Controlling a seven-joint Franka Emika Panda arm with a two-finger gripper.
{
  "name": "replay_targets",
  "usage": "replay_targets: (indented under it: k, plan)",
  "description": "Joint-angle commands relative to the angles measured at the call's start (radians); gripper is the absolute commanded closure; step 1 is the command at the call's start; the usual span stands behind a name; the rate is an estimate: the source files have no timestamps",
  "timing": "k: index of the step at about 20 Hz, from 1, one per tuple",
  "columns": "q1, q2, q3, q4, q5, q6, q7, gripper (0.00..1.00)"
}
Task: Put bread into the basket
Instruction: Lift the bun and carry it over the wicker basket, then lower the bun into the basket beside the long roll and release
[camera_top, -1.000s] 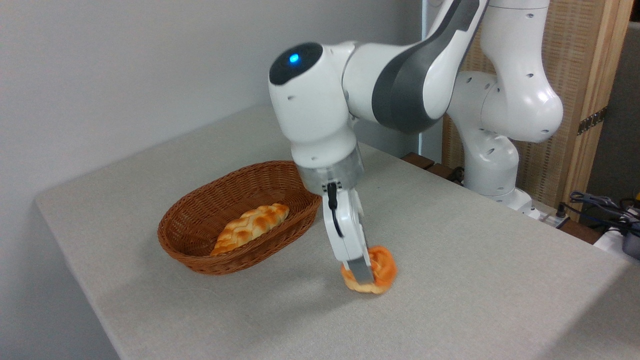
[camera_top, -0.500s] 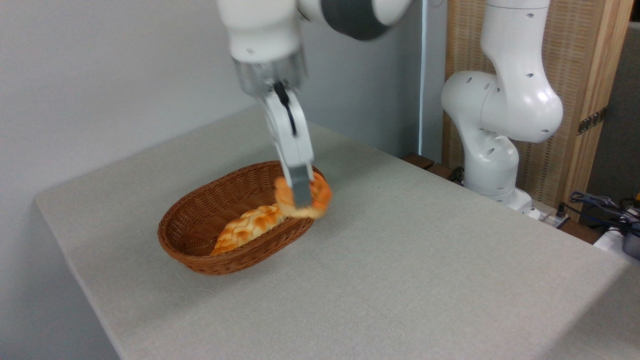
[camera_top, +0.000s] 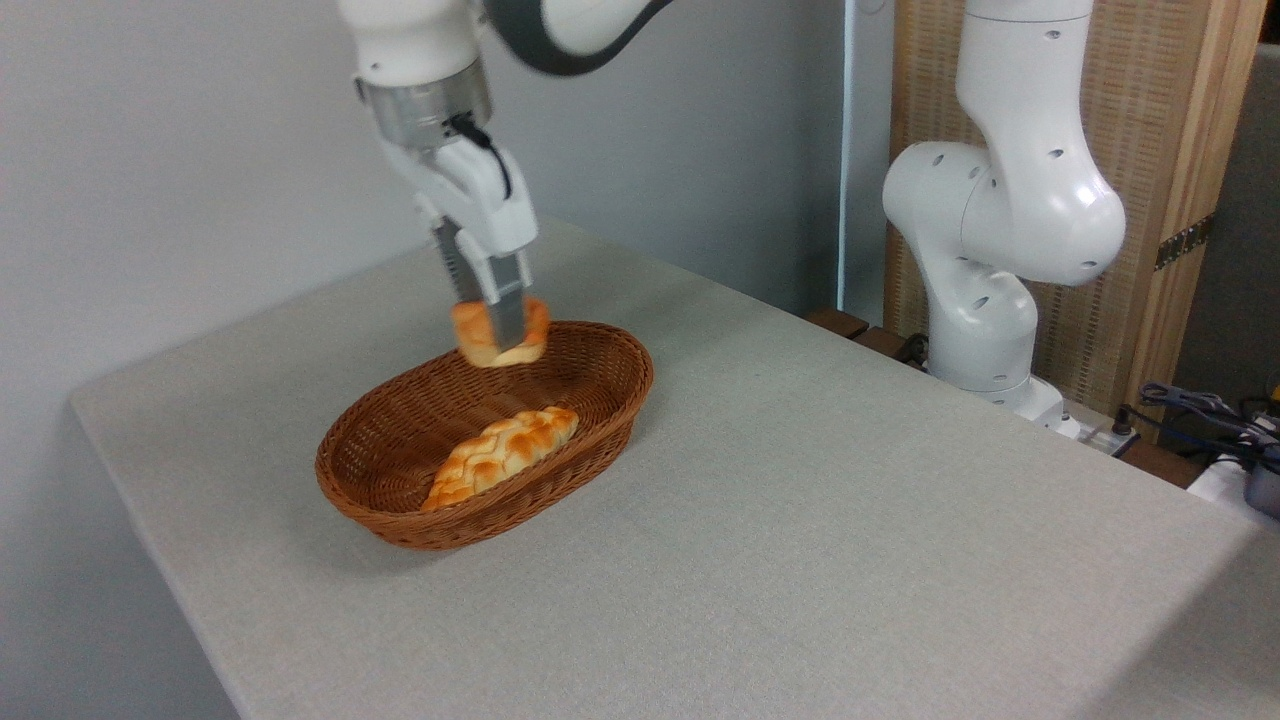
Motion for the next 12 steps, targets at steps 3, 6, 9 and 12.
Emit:
replay_targets:
  k: [3, 6, 9, 12]
  plan:
    - [-0.006, 0.098, -0.032, 0.02, 0.011, 0.12, -0.095, 0.0]
    - [-0.015, 0.114, -0.032, 0.02, 0.043, 0.135, -0.088, 0.0]
    - [-0.02, 0.128, -0.032, 0.02, 0.043, 0.155, -0.089, 0.0]
    - [-0.021, 0.129, -0.033, 0.02, 0.043, 0.157, -0.092, 0.0]
